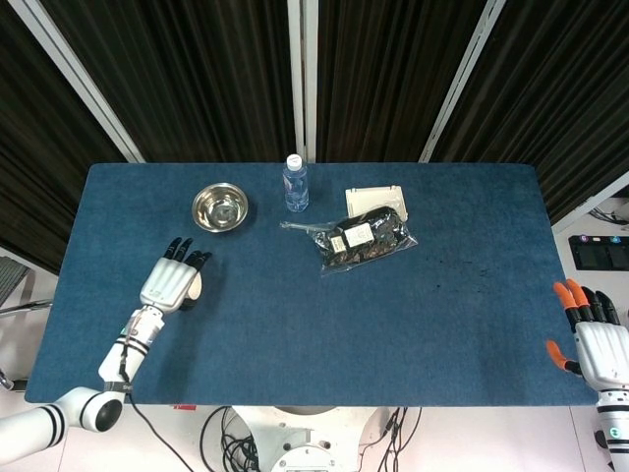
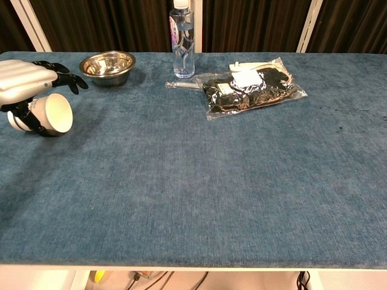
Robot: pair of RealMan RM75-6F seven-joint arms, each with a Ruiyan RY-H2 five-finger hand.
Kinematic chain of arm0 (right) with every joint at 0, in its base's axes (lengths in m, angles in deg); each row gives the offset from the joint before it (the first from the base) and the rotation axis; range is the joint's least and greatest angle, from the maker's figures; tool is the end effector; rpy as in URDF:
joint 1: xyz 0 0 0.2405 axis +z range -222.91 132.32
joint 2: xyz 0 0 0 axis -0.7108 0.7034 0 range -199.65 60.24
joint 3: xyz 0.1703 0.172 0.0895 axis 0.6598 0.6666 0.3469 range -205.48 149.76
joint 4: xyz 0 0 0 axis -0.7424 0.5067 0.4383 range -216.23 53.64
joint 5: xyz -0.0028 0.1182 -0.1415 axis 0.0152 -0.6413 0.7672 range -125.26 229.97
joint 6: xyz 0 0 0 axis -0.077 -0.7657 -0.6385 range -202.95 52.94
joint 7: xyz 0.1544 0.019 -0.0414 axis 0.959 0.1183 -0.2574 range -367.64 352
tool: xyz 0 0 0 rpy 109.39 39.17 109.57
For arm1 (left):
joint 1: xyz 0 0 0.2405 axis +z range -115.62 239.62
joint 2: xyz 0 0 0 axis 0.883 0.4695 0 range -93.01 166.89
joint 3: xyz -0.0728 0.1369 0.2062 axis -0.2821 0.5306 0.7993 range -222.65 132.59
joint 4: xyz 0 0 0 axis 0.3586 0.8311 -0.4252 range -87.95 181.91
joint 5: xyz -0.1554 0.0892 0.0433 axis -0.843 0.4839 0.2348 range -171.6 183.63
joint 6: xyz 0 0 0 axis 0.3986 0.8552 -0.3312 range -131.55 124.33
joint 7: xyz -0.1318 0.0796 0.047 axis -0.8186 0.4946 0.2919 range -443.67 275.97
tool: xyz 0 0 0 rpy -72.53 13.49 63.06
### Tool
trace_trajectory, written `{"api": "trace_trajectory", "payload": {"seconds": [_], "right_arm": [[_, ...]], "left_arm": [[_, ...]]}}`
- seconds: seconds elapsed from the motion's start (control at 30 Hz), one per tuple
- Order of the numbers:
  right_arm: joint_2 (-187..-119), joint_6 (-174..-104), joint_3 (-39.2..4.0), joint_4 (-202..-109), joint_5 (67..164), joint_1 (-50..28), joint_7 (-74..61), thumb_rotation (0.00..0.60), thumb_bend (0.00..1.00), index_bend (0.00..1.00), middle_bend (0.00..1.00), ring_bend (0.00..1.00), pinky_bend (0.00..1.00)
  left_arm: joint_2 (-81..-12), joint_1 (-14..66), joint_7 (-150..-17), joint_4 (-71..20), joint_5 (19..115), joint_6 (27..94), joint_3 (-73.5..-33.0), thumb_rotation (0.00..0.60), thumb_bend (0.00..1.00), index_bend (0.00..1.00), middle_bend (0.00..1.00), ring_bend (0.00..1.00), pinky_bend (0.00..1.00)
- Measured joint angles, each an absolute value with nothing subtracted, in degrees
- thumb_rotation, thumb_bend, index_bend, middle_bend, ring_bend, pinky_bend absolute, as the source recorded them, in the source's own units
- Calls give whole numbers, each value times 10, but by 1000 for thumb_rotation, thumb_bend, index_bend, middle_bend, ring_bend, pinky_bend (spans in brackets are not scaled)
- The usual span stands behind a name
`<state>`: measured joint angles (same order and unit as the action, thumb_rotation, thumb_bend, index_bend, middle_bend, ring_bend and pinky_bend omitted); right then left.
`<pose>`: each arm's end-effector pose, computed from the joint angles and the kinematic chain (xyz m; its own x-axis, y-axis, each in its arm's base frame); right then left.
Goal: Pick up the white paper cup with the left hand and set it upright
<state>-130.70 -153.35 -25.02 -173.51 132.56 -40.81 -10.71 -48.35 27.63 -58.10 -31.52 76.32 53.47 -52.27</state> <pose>-0.3295 -0.1924 0.1910 0.4700 -0.1222 0.8742 -0.8716 0.0924 0.4815 -0.2202 0.3428 0.0314 0.6635 0.1704 0.7286 0.7361 -0.3231 -0.5948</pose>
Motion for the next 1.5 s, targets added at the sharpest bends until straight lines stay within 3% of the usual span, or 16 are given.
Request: {"api": "trace_trajectory", "payload": {"seconds": [0.6,0.87,1.23,1.5], "right_arm": [[-1307,-1527,-250,-1737,1320,-406,-113,600,272,0,0,0,0],[-1307,-1527,-250,-1735,1319,-406,-110,600,271,0,0,0,0],[-1310,-1518,-250,-1729,1315,-403,-107,600,272,0,0,0,0],[-1309,-1521,-249,-1737,1316,-402,-115,600,272,0,0,0,0]], "left_arm": [[-485,276,-568,-321,739,552,-521,600,246,328,388,28,31],[-489,280,-609,-321,767,577,-521,600,250,343,406,52,47],[-526,314,-939,-274,826,656,-539,600,247,355,416,84,47],[-628,351,-1191,-77,850,728,-548,600,235,341,407,84,55]]}}
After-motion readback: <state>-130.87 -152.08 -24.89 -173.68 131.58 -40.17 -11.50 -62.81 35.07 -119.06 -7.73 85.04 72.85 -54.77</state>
